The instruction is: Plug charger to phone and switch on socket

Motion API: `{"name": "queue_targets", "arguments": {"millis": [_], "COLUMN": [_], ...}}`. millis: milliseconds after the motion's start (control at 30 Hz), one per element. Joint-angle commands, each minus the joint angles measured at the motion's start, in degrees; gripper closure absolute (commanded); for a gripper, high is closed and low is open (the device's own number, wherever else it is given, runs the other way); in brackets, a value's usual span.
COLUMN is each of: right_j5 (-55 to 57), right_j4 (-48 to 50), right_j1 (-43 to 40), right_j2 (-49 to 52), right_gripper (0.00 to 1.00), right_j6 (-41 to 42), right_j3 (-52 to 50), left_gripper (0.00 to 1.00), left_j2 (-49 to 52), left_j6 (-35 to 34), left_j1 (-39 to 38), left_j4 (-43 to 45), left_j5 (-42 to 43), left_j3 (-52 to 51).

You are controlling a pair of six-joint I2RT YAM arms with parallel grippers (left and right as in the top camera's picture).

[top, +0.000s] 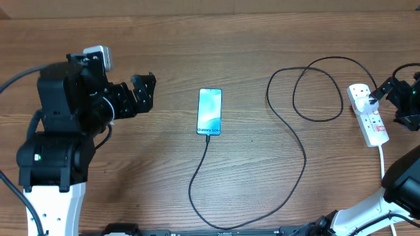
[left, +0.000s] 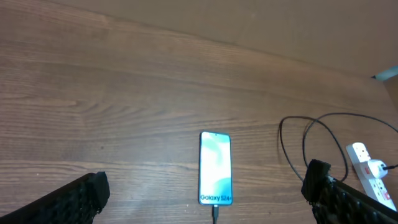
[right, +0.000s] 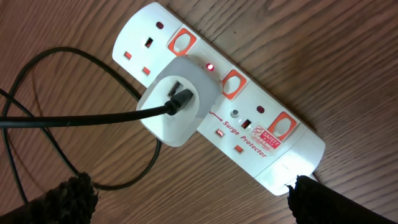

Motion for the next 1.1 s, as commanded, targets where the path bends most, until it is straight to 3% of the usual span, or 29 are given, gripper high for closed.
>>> {"name": "queue_targets", "arguments": {"millis": [0, 333, 500, 567, 800, 1067], "right_j5": [-0.3, -0.3, -0.3, -0.3, -0.3, -0.3], "right_j4": [0.2, 0.2, 0.2, 0.2, 0.2, 0.2], "right_j1": [0.0, 0.0, 0.0, 0.0, 0.0, 0.0], "right_j2": [-1.1, -1.1, -1.1, -1.1, -1.1, -1.1], "right_gripper": [0.00, 0.00, 0.00, 0.00, 0.00, 0.00], "right_j6": [-0.2, -0.2, -0.2, -0.2, -0.2, -0.2], "right_j3": [0.9, 0.9, 0.9, 0.9, 0.9, 0.9], "left_gripper": [0.00, 0.00, 0.00, 0.00, 0.01, 0.00], "left_j2": [-2.5, -13.2, -21.6, -27.1, -42.1, -57.4], "left_j6": [-0.1, 0.1, 0.0, -0.4, -1.4, -1.4], "left_j1": [-0.4, -0.4, -0.4, -0.4, -0.4, -0.4], "left_j4": [-0.1, 0.4, 18.2, 30.6, 54.8, 59.5], "left_j5": [-0.3, -1.7, -1.5, -0.3, 0.3, -2.1], "left_j3": [-5.9, -30.9, -41.7, -47.5, -59.5, -69.9]}}
